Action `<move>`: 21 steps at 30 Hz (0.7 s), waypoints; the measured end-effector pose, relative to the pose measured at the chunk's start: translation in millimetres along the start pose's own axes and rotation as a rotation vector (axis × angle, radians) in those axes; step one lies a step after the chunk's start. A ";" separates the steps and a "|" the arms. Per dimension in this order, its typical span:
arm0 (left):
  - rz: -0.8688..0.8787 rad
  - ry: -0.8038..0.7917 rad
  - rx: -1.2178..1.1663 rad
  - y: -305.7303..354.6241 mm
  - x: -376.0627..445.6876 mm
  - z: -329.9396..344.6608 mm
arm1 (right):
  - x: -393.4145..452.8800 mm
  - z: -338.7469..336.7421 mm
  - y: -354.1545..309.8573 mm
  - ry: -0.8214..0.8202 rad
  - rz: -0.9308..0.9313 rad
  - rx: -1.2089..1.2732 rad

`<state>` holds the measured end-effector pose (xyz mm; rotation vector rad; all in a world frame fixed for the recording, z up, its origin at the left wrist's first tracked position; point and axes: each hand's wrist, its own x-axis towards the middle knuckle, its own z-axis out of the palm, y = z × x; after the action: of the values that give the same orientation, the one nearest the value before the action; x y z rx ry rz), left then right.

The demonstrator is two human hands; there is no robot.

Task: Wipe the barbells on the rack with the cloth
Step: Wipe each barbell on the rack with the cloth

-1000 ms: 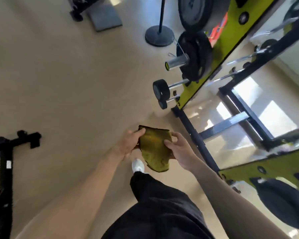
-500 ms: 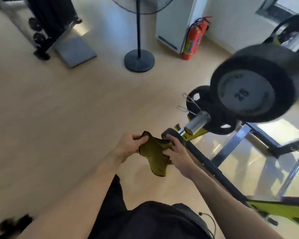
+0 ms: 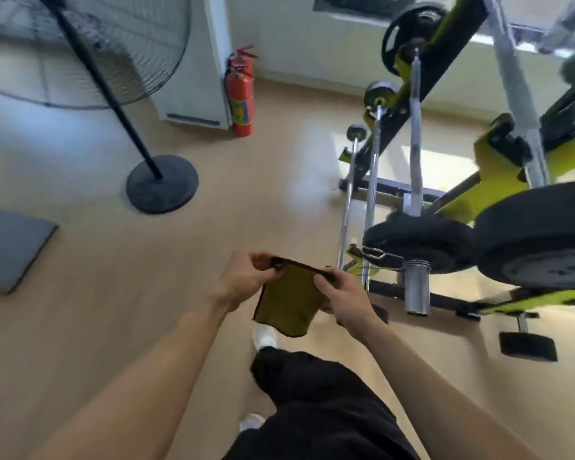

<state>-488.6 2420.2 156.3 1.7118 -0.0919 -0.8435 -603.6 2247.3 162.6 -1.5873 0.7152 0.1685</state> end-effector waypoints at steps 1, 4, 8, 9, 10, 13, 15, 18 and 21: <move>-0.008 -0.033 -0.019 8.9 16.8 -7.9 | 12.9 4.9 -8.9 0.019 0.009 0.048; -0.069 -0.182 -0.053 35.1 70.3 -28.1 | 57.0 16.6 -34.7 0.104 -0.005 0.223; -0.109 -0.460 0.085 69.7 134.2 -45.8 | 113.6 24.1 -73.6 0.270 -0.022 0.294; -0.095 -0.496 0.119 82.4 151.0 -49.5 | 128.7 23.0 -84.0 0.312 -0.040 0.261; -0.079 -0.522 0.126 98.4 170.5 -53.1 | 144.6 20.7 -97.0 0.351 -0.069 0.231; -0.073 -0.574 0.100 144.9 225.0 -53.9 | 179.4 9.9 -133.3 0.497 -0.102 0.205; -0.050 -0.619 0.151 171.1 257.5 -44.7 | 193.6 1.4 -151.6 0.594 -0.084 0.273; 0.020 -0.736 0.242 208.6 299.4 -28.6 | 207.4 -9.8 -170.2 0.619 -0.116 0.395; -0.056 -0.985 0.196 246.8 339.2 -15.7 | 218.4 -16.8 -183.8 0.637 -0.136 0.417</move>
<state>-141.1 2190.9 209.4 1.3251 -0.8097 -1.6953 -337.9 2153.2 210.6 -1.2714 1.0452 -0.5792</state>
